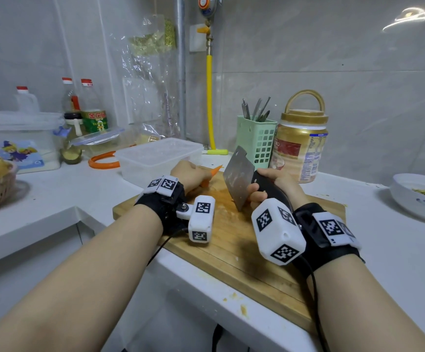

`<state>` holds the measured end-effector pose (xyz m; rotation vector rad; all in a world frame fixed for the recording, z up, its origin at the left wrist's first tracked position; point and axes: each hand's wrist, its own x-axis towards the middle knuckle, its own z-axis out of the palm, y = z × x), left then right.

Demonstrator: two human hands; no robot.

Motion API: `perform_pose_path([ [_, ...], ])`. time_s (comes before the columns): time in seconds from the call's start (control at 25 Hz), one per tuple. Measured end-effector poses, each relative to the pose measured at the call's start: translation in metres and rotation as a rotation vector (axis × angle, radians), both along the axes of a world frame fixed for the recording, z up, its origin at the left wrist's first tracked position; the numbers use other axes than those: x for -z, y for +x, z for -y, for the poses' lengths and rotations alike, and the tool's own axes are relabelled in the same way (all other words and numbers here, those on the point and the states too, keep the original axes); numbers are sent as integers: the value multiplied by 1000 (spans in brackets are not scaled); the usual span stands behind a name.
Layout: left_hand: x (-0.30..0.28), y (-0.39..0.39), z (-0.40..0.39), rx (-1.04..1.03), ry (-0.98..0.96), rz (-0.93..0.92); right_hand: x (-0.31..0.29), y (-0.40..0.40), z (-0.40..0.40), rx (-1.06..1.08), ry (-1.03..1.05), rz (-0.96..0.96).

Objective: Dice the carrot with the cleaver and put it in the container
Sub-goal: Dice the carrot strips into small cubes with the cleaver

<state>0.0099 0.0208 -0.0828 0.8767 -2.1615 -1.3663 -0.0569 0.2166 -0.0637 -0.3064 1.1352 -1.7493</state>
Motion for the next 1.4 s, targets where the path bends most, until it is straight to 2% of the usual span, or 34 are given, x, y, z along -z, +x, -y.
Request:
perform_pose_path([
  [0.16, 8, -1, 4, 73, 78, -89, 1, -4, -1, 72, -12, -33],
  [0.32, 5, 4, 1, 216, -83, -27, 2, -3, -3, 69, -35, -40],
  [0.48, 5, 2, 1, 317, -224, 128, -1, -1, -5, 84, -58, -42],
  [0.56, 8, 0, 2, 318, -265, 149, -1, 0, -5, 66, -54, -41],
  [0.68, 14, -2, 5, 273, -227, 109, 0, 1, -3, 39, -27, -57],
  [1.04, 12, 2, 4, 327, -252, 145, 2, 0, -1, 100, -5, -90],
  [1.4, 15, -4, 7, 384, -248, 164, 1, 3, -1, 75, -7, -121],
])
